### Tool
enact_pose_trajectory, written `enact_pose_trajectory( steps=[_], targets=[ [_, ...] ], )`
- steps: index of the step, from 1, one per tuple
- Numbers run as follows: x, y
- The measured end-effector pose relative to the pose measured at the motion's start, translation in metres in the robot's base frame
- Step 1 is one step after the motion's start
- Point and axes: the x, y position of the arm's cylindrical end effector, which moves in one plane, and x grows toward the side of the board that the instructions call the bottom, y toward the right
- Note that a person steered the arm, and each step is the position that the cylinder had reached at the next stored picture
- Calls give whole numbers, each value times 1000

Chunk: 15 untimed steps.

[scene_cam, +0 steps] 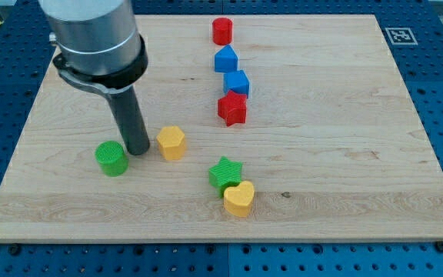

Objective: Move the yellow hexagon below the red star

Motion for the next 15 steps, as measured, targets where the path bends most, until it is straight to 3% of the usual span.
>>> enact_pose_trajectory(
  steps=[6, 7, 9, 11, 12, 13, 15],
  targets=[
    [3, 103],
    [3, 96],
    [3, -1],
    [-49, -42],
    [-47, -89],
    [-8, -103],
    [6, -102]
  ],
)
